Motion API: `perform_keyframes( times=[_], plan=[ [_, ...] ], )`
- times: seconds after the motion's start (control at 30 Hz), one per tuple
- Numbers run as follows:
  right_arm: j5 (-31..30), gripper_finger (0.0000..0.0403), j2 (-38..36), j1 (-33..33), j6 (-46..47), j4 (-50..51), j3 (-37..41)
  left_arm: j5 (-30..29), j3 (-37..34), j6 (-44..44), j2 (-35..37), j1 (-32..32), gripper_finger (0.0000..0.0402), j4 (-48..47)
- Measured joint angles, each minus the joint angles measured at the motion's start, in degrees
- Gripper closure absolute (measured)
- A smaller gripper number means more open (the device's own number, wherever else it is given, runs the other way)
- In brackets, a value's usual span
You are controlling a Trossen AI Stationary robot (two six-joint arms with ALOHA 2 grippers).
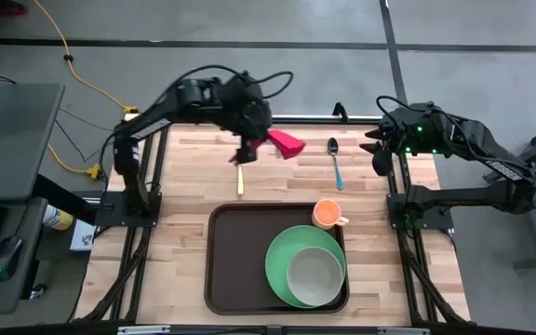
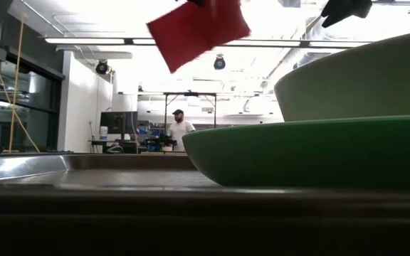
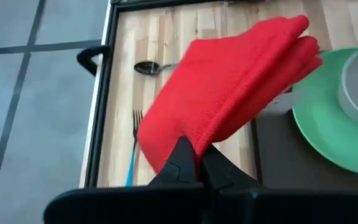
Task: Set up tray
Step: Put the red cloth table napkin to the left side of the brown tray
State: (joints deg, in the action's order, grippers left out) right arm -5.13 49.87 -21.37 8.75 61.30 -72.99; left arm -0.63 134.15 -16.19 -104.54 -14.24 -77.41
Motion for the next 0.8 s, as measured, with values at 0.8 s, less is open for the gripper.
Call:
perform_keyframes(
  times=[0.8],
  plan=[
    [1.4, 0.0233, 0.0, 0.0, 6.9, -7.4, 0.0, -13.4, -37.9, 14.3, 39.1, 2.0, 0.0388, -4.4]
  ],
)
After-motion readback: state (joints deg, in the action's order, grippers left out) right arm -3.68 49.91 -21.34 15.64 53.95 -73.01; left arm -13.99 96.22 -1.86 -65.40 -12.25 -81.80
